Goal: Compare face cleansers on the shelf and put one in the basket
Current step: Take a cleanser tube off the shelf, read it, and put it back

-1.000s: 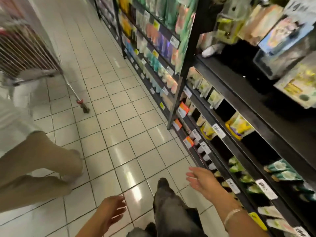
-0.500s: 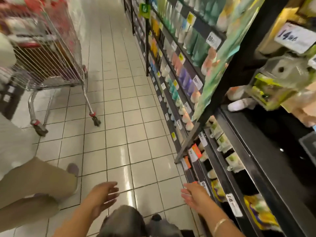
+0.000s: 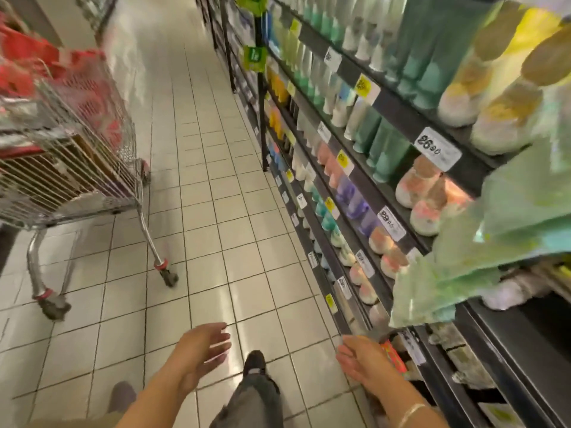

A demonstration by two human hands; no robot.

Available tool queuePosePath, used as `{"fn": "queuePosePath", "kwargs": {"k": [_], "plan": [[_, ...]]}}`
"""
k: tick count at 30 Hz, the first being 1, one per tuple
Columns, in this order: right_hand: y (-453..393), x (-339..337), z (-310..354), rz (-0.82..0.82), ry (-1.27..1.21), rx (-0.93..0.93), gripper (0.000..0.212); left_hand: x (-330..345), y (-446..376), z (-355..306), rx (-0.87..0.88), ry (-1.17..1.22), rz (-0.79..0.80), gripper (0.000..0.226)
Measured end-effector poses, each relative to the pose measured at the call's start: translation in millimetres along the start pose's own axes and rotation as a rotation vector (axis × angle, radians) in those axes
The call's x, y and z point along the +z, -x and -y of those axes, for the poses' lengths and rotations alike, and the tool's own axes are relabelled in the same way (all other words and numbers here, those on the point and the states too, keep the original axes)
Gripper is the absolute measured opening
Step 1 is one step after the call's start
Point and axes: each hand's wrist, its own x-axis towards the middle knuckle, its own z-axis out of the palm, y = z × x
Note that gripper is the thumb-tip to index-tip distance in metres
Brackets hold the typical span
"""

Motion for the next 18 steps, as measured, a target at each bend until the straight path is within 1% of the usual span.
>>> {"fn": "queuePosePath", "kwargs": {"k": [2, 6, 10, 13, 15, 18], "plan": [[-11.3, 28.7, 32.2, -0.003, -0.043, -0.024, 0.028, 0.2, -28.1, -44.8, 0.022, -0.009, 0.026, 0.014], [-17.1, 77.9, 104.8, -0.032, -0.076, -0.103, 0.012, 16.4, -67.7, -136.8, 0.109, -0.054, 0.112, 0.011], [-11.4, 113.7, 175.8, -0.054, -0.145, -0.261, 0.011, 53.4, -88.3, -222.1, 0.231, -0.059, 0.224, 0.014], [-3.5, 128.0, 229.1, -0.067, -0.262, -0.329, 0.01, 88.6, -91.4, -272.0, 0.303, -0.065, 0.353, 0.016], [5.1, 133.5, 265.2, -0.062, -0.316, -0.427, 0.011, 114.0, -90.4, -302.8, 0.353, -0.075, 0.42, 0.015], [22.2, 135.9, 312.8, -0.043, -0.362, -0.649, 0.012, 151.6, -87.5, -346.8, 0.423, -0.093, 0.535, 0.016]]}}
